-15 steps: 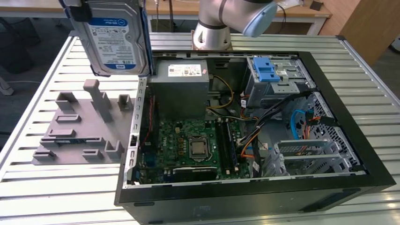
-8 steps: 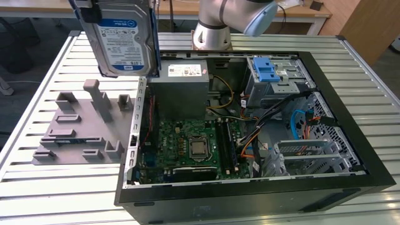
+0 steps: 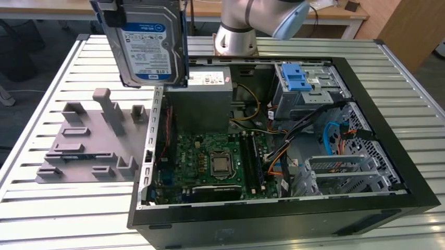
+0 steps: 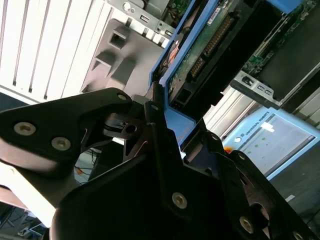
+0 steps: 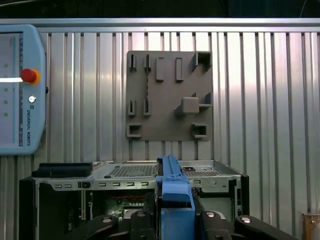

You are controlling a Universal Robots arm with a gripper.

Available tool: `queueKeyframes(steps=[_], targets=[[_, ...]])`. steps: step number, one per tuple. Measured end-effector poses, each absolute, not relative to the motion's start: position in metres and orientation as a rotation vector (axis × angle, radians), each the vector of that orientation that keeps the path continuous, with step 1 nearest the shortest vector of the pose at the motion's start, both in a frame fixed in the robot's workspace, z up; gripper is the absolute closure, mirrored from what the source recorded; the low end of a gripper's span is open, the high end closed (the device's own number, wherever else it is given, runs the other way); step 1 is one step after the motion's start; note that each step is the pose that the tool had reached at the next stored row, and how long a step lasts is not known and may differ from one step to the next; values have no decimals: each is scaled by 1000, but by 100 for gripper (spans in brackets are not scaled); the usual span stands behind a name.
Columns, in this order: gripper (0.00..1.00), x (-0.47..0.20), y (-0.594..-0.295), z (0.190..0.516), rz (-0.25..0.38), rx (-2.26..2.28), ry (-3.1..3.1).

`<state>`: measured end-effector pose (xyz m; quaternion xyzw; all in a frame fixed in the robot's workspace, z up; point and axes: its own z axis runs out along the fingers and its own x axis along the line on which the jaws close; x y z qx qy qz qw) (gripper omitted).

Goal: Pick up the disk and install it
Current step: 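Pick up the disk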

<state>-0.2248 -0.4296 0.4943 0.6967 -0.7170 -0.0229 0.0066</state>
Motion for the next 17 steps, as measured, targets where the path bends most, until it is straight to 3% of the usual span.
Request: queueKeyframes(steps=[17], targets=[[64,-190,-437,494,-74,2178,-2242]])
